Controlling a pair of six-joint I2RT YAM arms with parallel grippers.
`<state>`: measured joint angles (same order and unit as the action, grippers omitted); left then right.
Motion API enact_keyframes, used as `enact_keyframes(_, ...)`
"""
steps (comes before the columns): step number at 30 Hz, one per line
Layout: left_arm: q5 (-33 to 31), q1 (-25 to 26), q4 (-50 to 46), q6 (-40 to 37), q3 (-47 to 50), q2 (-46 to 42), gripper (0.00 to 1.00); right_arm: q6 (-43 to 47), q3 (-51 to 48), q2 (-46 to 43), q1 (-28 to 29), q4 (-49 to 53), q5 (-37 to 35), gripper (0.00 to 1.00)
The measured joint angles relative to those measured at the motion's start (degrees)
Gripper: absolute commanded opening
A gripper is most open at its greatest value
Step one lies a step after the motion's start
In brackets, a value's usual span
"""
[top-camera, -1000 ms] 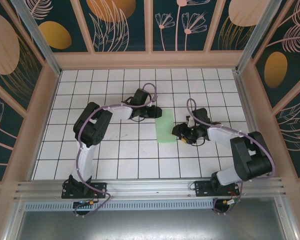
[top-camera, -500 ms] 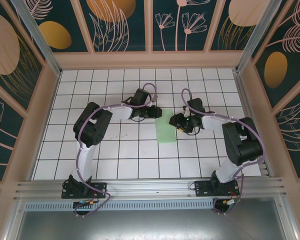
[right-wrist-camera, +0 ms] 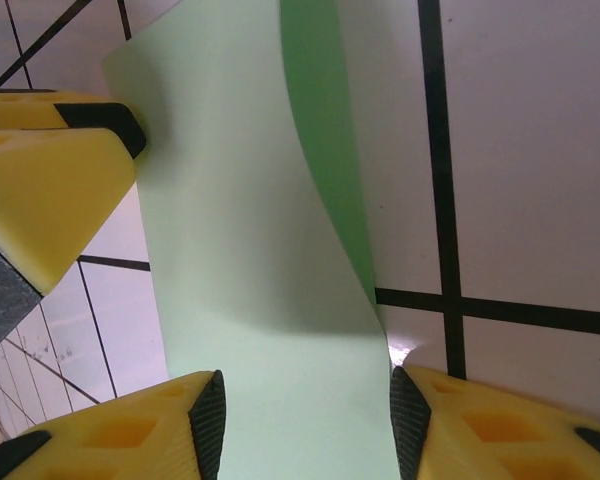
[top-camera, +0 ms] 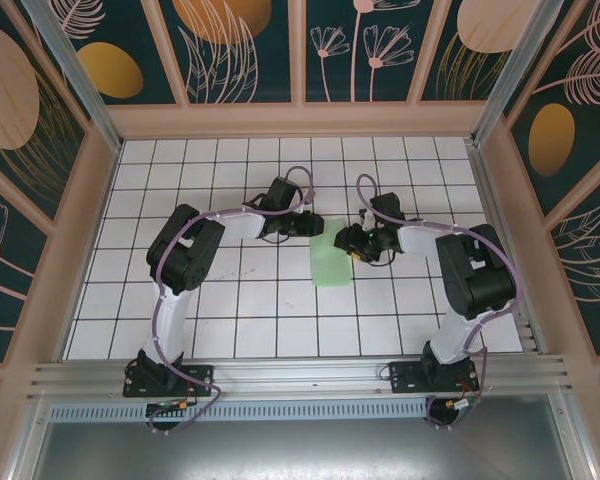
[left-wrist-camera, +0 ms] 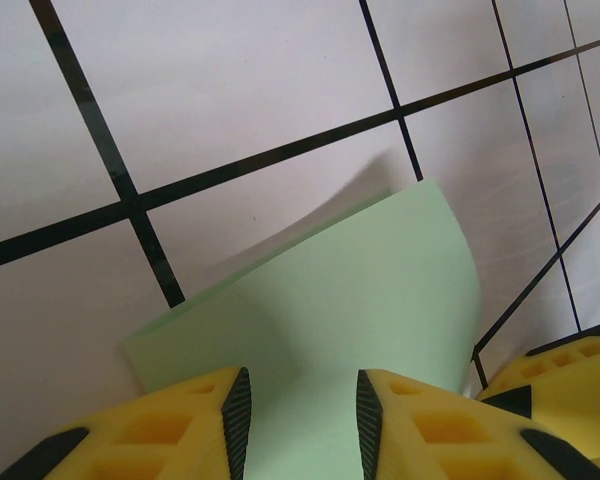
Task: Fold a paper plane with a square sheet of paper (fold left side to right side)
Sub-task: Fold the triangle a second time at the center of the table.
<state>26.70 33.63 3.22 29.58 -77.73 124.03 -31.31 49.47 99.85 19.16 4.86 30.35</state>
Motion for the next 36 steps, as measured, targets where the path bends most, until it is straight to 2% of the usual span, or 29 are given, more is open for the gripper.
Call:
enact_keyframes(13,0.0,0.0,0.0,0.0,0.0,0.0,0.37,2.9,1.1,0.0,-0.1,0.1,-0.1,0.48)
enact_keyframes(36,0.0,0.0,0.0,-0.4,0.0,0.0,0.37,0.9,-1.3,-4.5,-0.3,4.4,-1.4,0.52)
